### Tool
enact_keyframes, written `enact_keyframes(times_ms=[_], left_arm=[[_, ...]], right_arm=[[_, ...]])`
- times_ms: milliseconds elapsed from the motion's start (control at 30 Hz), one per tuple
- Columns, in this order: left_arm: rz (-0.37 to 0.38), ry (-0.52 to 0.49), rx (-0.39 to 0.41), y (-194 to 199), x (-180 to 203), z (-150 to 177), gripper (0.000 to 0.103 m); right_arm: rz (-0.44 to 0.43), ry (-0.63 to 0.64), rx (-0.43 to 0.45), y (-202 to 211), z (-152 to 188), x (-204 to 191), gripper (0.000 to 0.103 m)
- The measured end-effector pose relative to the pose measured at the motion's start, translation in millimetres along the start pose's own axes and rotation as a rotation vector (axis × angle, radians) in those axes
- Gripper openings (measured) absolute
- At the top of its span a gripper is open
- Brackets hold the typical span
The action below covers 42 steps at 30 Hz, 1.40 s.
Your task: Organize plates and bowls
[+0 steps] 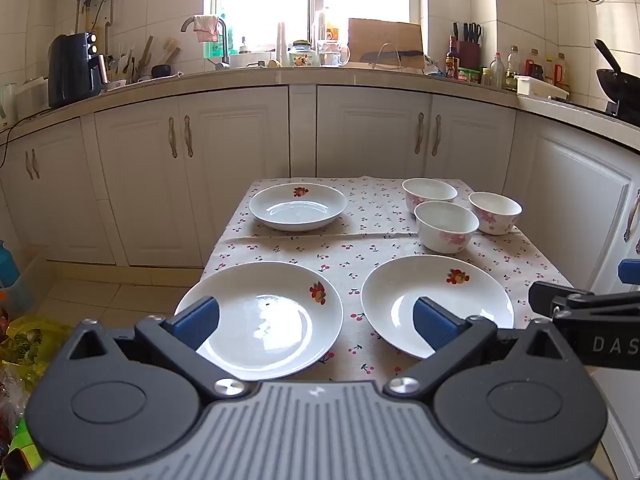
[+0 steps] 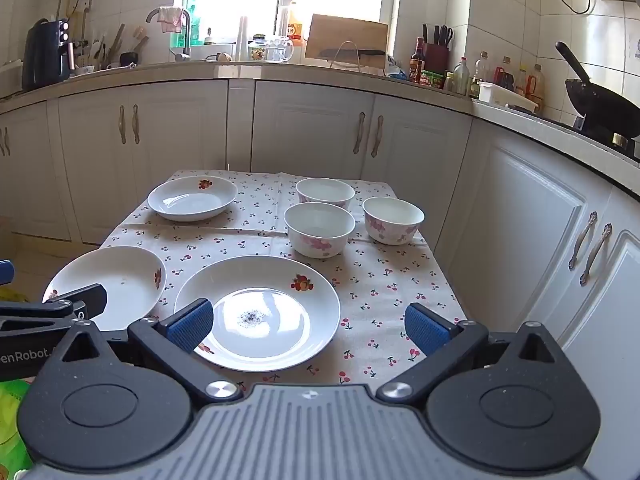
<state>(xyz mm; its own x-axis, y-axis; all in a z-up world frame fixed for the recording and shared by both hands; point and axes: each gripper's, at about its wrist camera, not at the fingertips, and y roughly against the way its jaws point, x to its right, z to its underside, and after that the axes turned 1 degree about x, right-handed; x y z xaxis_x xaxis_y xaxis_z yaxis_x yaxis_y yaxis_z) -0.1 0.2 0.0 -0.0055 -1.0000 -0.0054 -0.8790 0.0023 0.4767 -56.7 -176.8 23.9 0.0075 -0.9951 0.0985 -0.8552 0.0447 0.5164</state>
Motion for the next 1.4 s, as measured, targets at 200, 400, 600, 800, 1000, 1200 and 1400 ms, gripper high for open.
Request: enact_keyframes(times_ms=[200,400,600,800,1000,1200,1400], left_arm=[[-0.002,0.001,-0.002,0.1,0.2,-0.4,0.102],[0.000,0.001,0.006,3.6,6.1,-1.6,0.102],[0.002,0.002,0.008,3.8,5.6,-0.9,0.102],[0.003,0.001,0.008,4.4,2.2,-0.8,0.102],[0.003,0.001,0.009,5.4,1.6,-1.3,0.102],[0.005,0.000,0.009,5.5,1.0,-1.8,0.102],[0.005,0.000,0.009,5.6,1.1,-1.8,0.102]], right_arm=[[0.001,0.001,0.001,1.1,0.3,-0.1,0.103],[0.001,0.002,0.001,4.4,-0.8,2.2,0.103],[0.005,0.004,0.006,4.3,-0.8,0.1,0.103],[0.006,0.004,0.006,4.6,-0.5,0.0,0.103],[0.006,0.002,0.009,5.1,-0.2,0.3,0.103],[0.006,0.002,0.010,5.0,-0.1,0.1,0.103],[0.006,0.002,0.010,5.4,-0.5,0.2,0.103]])
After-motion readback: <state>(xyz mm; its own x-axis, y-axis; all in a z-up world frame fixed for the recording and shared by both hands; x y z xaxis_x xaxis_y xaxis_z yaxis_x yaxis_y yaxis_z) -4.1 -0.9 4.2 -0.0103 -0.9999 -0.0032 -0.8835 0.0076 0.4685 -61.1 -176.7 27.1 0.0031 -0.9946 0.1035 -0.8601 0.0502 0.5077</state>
